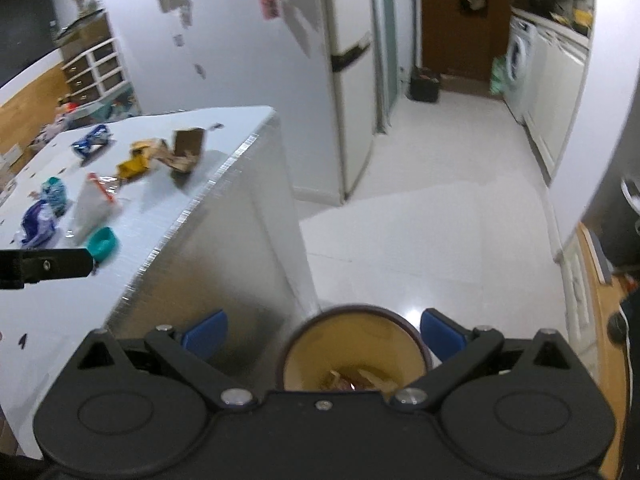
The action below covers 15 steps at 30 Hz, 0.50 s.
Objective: Collect trash
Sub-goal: 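Move both tools back over the table toward the blue snack bag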
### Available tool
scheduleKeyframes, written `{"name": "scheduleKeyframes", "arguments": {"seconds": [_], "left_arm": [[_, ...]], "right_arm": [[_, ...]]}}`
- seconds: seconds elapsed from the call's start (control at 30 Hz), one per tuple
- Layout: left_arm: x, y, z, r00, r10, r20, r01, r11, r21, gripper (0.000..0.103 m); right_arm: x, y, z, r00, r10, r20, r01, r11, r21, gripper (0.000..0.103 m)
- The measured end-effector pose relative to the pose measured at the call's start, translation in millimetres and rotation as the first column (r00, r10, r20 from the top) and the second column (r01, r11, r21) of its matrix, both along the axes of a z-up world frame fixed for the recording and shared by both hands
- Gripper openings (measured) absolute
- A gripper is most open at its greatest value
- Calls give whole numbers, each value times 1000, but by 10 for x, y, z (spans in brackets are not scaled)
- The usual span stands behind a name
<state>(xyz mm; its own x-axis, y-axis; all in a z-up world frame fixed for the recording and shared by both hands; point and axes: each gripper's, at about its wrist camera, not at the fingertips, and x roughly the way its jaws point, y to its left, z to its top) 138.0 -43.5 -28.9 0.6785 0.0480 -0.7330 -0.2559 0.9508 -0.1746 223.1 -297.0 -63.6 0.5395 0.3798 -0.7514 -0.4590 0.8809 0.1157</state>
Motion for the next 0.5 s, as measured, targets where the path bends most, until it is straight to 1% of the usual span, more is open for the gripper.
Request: {"name": "scheduleKeyframes", "arguments": {"seconds": [0.2, 0.33, 0.5], "left_arm": [[-240, 506, 109, 999, 35, 17, -35, 999, 15, 103], [-387, 902, 169, 999, 38, 31, -39, 999, 19, 103], [-529, 1396, 225, 998, 45, 54, -46, 999, 24, 103]], "right_arm": [[-129, 465, 187, 998, 35, 51, -37, 998, 53, 103], [-217, 824, 276, 998, 40, 53, -44, 996, 80, 103], [-337, 1282, 331, 999, 22, 47, -27, 995, 101, 103]]}}
